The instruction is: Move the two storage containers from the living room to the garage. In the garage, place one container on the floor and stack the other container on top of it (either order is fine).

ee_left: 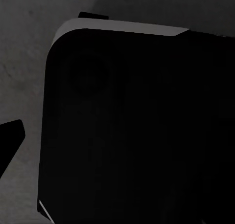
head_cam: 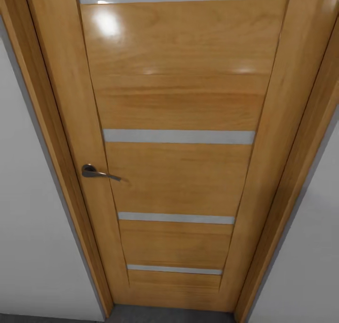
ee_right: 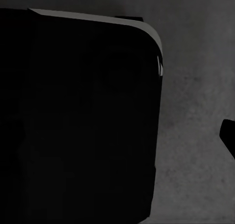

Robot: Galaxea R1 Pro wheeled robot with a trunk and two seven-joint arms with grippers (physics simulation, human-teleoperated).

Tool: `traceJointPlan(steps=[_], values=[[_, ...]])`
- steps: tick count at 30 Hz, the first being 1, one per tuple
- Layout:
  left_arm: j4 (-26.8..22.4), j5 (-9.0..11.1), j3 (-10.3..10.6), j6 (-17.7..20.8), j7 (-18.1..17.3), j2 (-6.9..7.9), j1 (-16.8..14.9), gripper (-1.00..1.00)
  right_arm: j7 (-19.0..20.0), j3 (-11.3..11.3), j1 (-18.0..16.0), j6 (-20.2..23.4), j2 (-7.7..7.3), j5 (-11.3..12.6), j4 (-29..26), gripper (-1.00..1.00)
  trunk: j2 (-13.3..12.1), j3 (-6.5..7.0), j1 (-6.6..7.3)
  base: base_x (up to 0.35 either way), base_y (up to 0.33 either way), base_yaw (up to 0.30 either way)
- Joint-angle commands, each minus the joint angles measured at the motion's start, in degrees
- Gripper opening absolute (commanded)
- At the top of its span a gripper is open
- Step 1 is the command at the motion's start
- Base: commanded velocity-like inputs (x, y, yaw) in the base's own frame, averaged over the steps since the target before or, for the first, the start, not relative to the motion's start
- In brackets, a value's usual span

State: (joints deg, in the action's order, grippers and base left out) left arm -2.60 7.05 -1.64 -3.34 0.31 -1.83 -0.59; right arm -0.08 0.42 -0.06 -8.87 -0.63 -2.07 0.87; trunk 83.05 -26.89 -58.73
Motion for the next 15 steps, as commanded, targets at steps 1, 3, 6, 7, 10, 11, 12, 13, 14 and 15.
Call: traceJointPlan(steps=[1, 3, 6, 7, 10, 11, 12, 13, 14, 15], values=[[0.05, 0.42, -0.12, -0.18, 0.04, -0.02, -0.03, 1.0, -0.01, 0.02, -0.03, -0.28, -0.01, -0.21, 0.09, 1.0, 0.02, -0.04, 0.0, -0.005, 0.0, 0.0], [0.05, 0.42, -0.12, -0.18, 0.04, -0.02, -0.03, 1.0, -0.01, 0.02, -0.03, -0.28, -0.04, -0.21, 0.09, 1.0, 0.02, -0.04, 0.0, -0.003, 0.0, 0.0], [0.05, 0.43, -0.12, -0.18, 0.05, -0.02, -0.03, 1.0, -0.01, 0.02, -0.03, -0.27, -0.07, -0.21, 0.09, 1.0, 0.02, -0.04, 0.0, -0.001, 0.0, 0.0], [0.05, 0.46, -0.12, -0.18, 0.05, -0.02, -0.03, 1.0, -0.01, 0.02, -0.03, -0.27, -0.07, -0.21, 0.09, 1.0, 0.02, -0.04, 0.0, 0.0, 0.0, 0.0], [0.05, 0.51, -0.12, -0.18, 0.05, -0.02, -0.03, 1.0, -0.01, 0.07, -0.03, -0.3, -0.11, -0.26, 0.09, 1.0, 0.02, -0.04, 0.0, 0.0, 0.0, 0.0], [0.05, 0.51, -0.12, -0.18, 0.05, -0.02, -0.03, 1.0, -0.01, 0.06, -0.03, -0.31, -0.14, -0.26, 0.09, 1.0, 0.02, -0.04, 0.0, 0.0, 0.0, 0.0], [0.05, 0.51, -0.12, -0.18, 0.06, -0.02, -0.03, 1.0, -0.03, 0.05, -0.03, -0.33, -0.34, -0.28, 0.06, 1.0, 0.02, -0.04, 0.0, 0.0, 0.0, 0.0], [0.05, 0.58, -0.12, -0.18, 0.12, -0.02, -0.03, 1.0, -1.44, -0.34, -0.03, 0.19, -4.82, -0.35, -3.41, 1.0, 0.02, -0.04, 0.0, 0.0, 0.0, 0.0], [0.05, 0.59, -0.15, -0.18, 0.13, -0.02, -0.03, 1.0, -1.84, -0.48, -0.03, 0.84, -5.72, -0.25, -6.63, 1.0, 0.02, -0.04, 0.0, 0.0, 0.0, 0.0], [0.05, 0.59, -0.17, -0.18, 0.13, -0.02, -0.03, 1.0, -2.2, -0.57, -0.03, 1.59, -6.16, -0.19, -8.8, 1.0, 0.02, -0.04, 0.0, 0.0, 0.0, 0.0]])
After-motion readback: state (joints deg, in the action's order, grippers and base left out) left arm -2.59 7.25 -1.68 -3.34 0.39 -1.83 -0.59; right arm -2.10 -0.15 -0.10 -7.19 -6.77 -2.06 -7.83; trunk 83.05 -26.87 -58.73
